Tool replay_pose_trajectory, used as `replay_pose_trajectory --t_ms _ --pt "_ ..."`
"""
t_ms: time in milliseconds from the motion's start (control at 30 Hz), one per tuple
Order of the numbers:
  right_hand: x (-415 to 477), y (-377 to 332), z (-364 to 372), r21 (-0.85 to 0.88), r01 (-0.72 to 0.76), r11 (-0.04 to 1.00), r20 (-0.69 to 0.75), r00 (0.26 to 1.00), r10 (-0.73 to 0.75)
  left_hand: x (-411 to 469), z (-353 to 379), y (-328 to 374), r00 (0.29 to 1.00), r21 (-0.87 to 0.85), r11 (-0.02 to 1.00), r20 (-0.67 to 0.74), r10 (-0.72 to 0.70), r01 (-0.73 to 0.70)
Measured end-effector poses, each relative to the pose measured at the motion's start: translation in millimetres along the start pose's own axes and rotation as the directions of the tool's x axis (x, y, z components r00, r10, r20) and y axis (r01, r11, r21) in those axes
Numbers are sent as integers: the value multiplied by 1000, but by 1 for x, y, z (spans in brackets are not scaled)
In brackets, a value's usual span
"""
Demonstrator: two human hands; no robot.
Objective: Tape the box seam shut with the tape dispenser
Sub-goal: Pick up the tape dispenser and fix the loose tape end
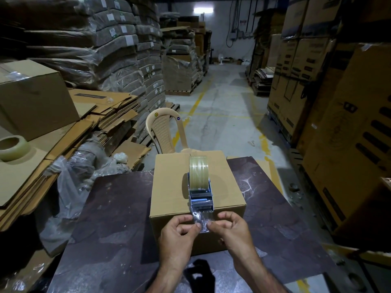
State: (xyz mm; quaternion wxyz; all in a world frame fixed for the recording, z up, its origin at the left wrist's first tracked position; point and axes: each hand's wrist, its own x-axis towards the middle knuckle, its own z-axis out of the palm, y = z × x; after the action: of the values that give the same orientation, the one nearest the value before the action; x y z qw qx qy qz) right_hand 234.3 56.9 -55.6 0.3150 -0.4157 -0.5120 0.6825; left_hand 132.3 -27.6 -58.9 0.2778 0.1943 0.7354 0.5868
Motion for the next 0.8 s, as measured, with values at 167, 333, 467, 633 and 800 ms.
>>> replay_pose_trajectory --t_ms 167,333,467,633,800 --pt "0 1 -4 -5 1 1000 -24 1000 -1 -2 -3 0 1000 -2 1000 -18 9 -9" --pt "0 4 -4 -12 -1 1000 -26 1000 1 -3 -6 0 999 15 999 -27 34 -33" --pt "-1 5 -6 -57 120 991 -127 984 -126 -2 -10 -3 997 51 997 -52 56 -54" --pt "7 -10 -11 -209 310 927 -200 915 -351 2 -19 7 969 149 974 -154 192 -169" --pt "27 -43 0 -332 429 840 -68 878 -475 18 -17 49 874 253 873 -153 462 -417"
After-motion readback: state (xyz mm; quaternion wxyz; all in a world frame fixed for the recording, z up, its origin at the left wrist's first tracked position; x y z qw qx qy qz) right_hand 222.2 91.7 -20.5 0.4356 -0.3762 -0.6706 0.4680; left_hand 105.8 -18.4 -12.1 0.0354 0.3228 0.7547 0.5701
